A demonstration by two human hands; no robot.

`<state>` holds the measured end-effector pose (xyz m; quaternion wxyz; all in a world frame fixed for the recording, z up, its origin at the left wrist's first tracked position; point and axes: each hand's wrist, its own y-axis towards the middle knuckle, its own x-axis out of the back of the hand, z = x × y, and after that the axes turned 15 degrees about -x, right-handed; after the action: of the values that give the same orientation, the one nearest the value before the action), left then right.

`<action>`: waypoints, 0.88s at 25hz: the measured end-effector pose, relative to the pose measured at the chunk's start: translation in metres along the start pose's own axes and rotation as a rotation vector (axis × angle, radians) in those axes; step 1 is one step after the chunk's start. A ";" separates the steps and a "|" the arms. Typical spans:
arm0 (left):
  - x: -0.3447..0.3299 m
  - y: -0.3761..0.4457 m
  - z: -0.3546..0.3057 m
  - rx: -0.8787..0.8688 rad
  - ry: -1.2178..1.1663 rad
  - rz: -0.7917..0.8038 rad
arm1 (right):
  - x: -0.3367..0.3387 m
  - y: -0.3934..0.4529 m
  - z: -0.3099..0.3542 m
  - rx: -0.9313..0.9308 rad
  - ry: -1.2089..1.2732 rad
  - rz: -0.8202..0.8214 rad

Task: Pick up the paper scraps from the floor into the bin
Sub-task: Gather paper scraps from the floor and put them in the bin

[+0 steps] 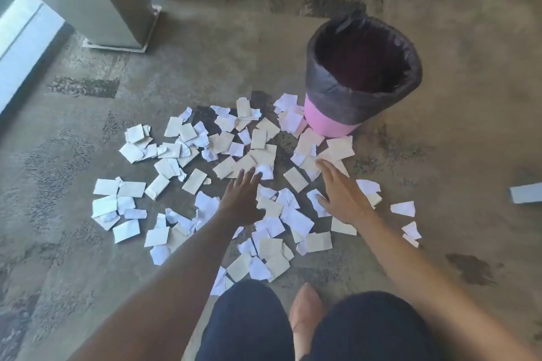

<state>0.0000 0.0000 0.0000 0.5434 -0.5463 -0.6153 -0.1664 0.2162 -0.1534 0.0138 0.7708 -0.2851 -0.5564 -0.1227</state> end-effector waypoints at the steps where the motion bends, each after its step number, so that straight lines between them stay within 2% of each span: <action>1: -0.015 0.009 0.011 -0.018 0.040 0.037 | -0.024 0.007 0.000 0.003 0.009 0.030; 4: -0.055 0.034 0.045 -0.053 0.170 0.127 | -0.086 0.020 0.004 -0.093 0.126 0.176; 7: -0.090 0.056 0.063 -0.215 0.140 0.103 | -0.144 0.023 0.009 -0.074 0.099 0.310; 9: -0.107 0.069 0.066 -0.338 0.171 0.058 | -0.165 0.023 0.012 -0.048 0.042 0.282; 12: -0.130 0.073 0.052 -0.477 0.324 0.116 | -0.180 0.014 0.015 -0.072 0.049 0.219; 14: -0.142 0.074 0.045 -0.552 0.419 -0.012 | -0.182 0.009 0.015 -0.082 0.071 0.234; 17: -0.139 0.071 0.036 -0.519 0.461 0.007 | -0.183 0.008 0.019 -0.133 0.145 0.225; 19: -0.132 0.077 0.038 -0.422 0.299 0.213 | -0.182 0.014 0.024 -0.189 0.210 0.212; 22: -0.127 0.076 0.047 -0.366 0.101 0.184 | -0.184 0.019 0.028 -0.260 0.294 0.189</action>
<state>0.0179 0.0018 -0.1545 0.4782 -0.6808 -0.4942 -0.2523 0.1397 -0.1457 -0.1562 0.8085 -0.4121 -0.3881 -0.1609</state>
